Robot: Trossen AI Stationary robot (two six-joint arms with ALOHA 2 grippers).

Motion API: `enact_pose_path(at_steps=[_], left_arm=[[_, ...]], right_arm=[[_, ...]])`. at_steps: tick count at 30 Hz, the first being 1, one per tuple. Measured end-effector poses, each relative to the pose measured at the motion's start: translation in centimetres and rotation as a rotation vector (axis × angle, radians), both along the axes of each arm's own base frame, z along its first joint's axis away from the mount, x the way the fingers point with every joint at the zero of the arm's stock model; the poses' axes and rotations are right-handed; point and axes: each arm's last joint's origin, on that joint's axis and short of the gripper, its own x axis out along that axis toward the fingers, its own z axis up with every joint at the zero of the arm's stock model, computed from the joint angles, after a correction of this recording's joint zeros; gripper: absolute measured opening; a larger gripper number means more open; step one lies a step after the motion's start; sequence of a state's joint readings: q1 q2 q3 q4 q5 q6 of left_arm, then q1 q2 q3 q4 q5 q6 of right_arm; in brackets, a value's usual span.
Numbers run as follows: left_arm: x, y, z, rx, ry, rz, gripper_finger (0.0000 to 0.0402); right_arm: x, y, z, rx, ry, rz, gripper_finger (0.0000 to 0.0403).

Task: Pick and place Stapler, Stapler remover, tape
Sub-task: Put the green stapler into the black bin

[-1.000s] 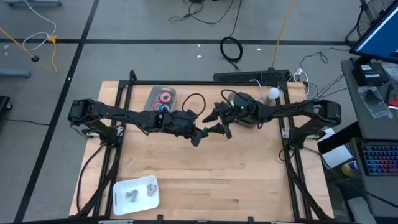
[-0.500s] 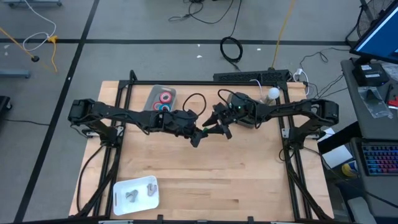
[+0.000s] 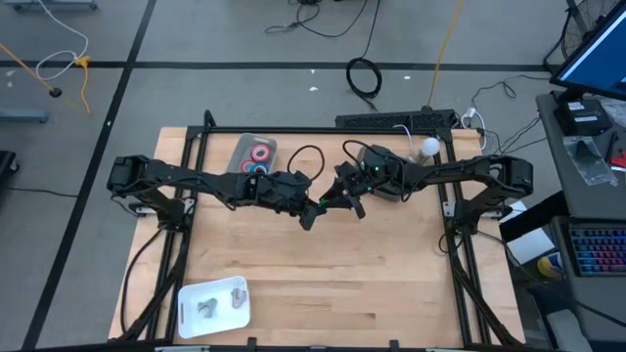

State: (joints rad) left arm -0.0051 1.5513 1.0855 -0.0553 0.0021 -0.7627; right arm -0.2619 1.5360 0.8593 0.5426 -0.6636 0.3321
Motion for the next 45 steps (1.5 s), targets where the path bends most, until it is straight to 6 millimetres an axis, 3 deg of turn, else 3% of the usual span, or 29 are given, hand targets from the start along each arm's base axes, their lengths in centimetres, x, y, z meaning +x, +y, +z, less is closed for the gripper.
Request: enact_pose_path(at_steps=[7,18,26,34,45], left_arm=[[0.0,0.0,0.0,0.007,0.002,-0.007,0.0077],[0.0,0.4,0.0,-0.005,0.004,-0.035,0.0082],[-0.2,0.5,-0.3,-0.049,0.039,0.016,0.0151],[-0.3,0.2,-0.3,-0.133,0.053,-0.06,0.0229],[-2.0,-0.1,-2.3,-0.181,0.325,-0.031,0.0243]], right_arm=[[0.0,0.0,0.0,0.001,0.001,0.004,0.0069],[0.0,0.0,0.0,-0.001,0.001,0.0,0.0067],[0.0,0.0,-0.1,-0.009,0.002,-0.012,0.0064],[-0.1,-0.2,-0.1,-0.009,0.004,-0.017,0.0064],[-0.8,-2.6,-0.3,-0.029,0.021,-0.085,0.0064]])
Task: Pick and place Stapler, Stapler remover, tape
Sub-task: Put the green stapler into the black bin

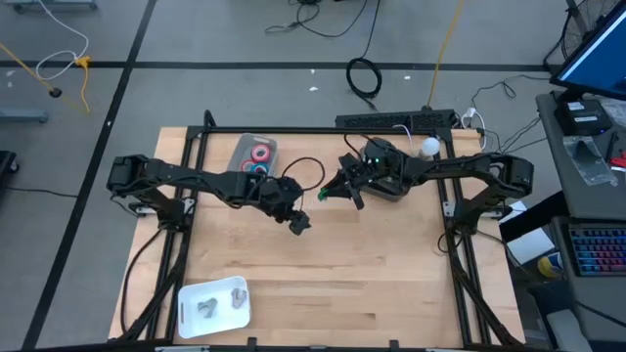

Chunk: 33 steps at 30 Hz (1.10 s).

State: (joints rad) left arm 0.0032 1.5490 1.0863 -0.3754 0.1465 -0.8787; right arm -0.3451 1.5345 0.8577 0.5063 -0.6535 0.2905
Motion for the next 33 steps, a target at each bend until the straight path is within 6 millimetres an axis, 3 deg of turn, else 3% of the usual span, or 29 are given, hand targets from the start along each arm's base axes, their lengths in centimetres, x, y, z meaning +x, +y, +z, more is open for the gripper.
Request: enact_pose_path(at_steps=[6,13,24,29,33], left_arm=[[-0.8,-0.4,-0.7,0.083,0.108,0.047,0.0244],[-0.9,-0.3,-0.7,0.136,0.113,0.075,0.0244],[-0.8,0.3,-0.7,0.181,0.113,0.099,0.0244],[-0.9,1.0,-0.7,0.187,0.114,0.114,0.0244],[-0.8,1.5,-0.7,0.208,0.112,0.102,0.0244]], right_arm=[[-2.3,-2.8,0.1,-0.038,0.095,-0.089,0.0064],[-6.7,-4.7,1.2,-0.16,0.275,-0.287,0.0066],[-13.3,-3.5,2.4,-0.368,0.743,-0.658,0.0066],[-14.9,-2.9,1.9,-0.355,0.929,-0.765,0.0069],[-15.6,-2.5,0.4,-0.297,1.014,-0.804,0.007]])
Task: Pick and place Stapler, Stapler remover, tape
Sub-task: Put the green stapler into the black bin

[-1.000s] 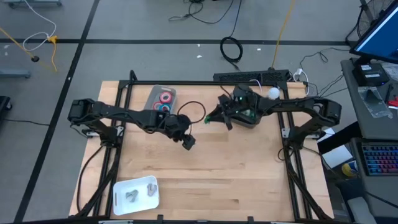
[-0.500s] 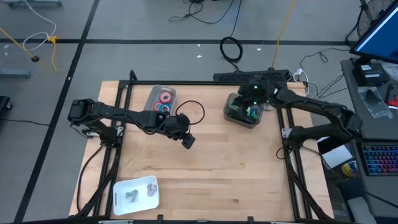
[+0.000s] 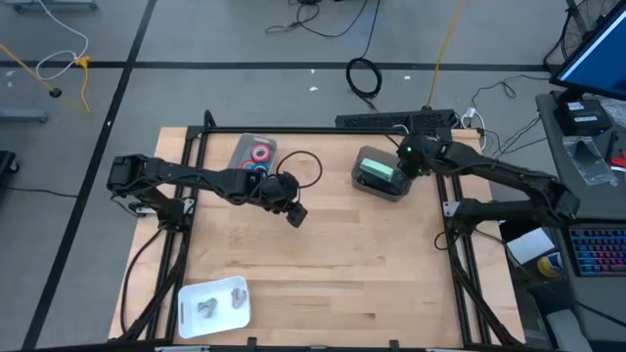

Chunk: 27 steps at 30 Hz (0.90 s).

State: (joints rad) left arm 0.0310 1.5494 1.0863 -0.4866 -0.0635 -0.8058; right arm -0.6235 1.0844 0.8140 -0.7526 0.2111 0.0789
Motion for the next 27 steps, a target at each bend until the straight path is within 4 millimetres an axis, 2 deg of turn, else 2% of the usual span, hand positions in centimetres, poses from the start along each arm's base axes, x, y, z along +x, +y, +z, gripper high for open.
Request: enact_pose_path(at_steps=[6,15,22,27], left_arm=[[0.2,0.1,0.1,0.032,-0.017,-0.037,0.0244],[0.2,0.1,0.1,0.047,-0.016,-0.059,0.0243],[0.2,0.1,0.1,0.047,-0.017,-0.059,0.0244],[0.2,0.1,0.2,0.043,-0.026,-0.054,0.0244]], right_arm=[[-0.3,0.2,-2.1,0.019,-0.012,-0.038,0.007],[0.1,0.0,-2.4,-0.019,-0.068,-0.04,0.007],[-0.2,0.2,-4.6,-0.022,-0.102,-0.06,0.0076],[-0.1,0.1,-5.0,-0.044,-0.131,-0.061,0.0077]])
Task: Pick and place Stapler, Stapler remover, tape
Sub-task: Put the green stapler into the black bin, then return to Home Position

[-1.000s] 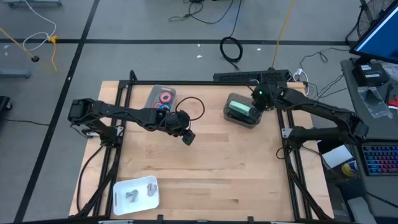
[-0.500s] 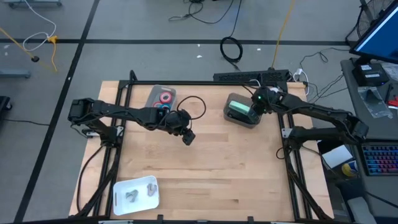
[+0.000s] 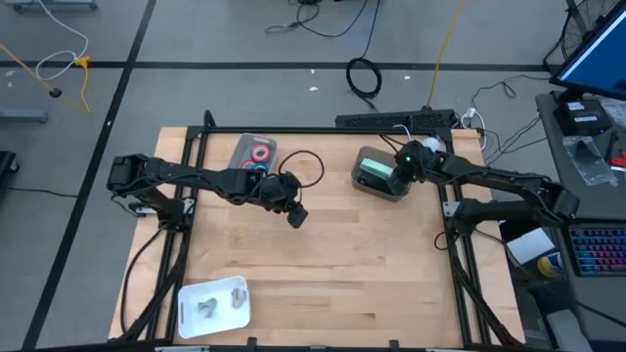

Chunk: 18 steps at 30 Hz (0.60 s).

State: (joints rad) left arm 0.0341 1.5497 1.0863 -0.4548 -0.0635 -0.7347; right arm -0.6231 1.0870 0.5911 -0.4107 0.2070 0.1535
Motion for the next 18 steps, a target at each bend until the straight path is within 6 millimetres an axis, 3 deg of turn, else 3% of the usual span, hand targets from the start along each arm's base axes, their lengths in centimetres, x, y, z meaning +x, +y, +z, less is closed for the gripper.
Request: enact_pose_path(at_steps=[18], left_arm=[[0.94,0.03,0.79,-0.001,-0.128,0.003,0.0244]], right_arm=[[0.15,0.02,0.59,-0.038,-0.047,0.012,0.0142]])
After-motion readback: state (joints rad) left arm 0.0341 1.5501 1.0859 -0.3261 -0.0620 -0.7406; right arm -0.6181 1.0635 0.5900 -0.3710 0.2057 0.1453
